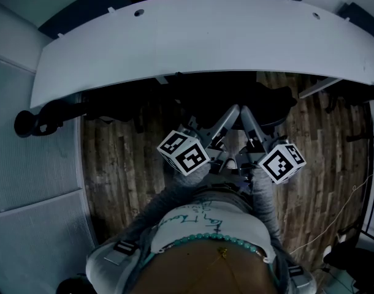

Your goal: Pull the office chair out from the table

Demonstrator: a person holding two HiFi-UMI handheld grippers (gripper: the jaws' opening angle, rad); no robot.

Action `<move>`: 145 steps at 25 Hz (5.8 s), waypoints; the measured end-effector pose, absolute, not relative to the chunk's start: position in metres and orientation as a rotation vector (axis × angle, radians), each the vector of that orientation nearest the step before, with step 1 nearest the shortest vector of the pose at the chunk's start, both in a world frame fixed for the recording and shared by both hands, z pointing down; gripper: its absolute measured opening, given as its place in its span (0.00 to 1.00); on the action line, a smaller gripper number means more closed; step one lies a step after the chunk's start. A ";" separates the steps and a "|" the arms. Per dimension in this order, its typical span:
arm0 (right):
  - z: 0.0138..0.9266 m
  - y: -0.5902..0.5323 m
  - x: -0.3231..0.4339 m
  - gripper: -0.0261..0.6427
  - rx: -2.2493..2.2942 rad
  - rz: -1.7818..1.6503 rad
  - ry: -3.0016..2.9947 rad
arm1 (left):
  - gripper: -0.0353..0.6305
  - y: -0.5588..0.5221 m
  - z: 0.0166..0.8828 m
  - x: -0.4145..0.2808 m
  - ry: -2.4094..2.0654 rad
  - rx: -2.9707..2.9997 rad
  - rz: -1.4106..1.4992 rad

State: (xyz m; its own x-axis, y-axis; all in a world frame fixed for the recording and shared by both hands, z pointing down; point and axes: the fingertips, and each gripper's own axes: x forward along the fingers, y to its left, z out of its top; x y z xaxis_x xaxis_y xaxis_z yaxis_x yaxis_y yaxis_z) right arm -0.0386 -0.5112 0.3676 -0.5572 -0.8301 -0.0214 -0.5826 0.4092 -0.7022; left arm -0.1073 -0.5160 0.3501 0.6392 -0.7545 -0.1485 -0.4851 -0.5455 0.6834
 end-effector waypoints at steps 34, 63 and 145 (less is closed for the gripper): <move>0.377 -0.499 0.025 0.39 -0.996 -0.972 2.416 | 0.39 -0.492 0.362 -0.045 -1.181 2.218 -0.706; 0.379 -0.449 0.040 0.37 -0.962 -0.948 2.430 | 0.37 -0.441 0.365 -0.030 -1.181 2.210 -0.732; 0.383 -0.238 0.055 0.37 -0.984 -0.935 2.414 | 0.37 -0.230 0.368 -0.016 -1.143 2.231 -0.751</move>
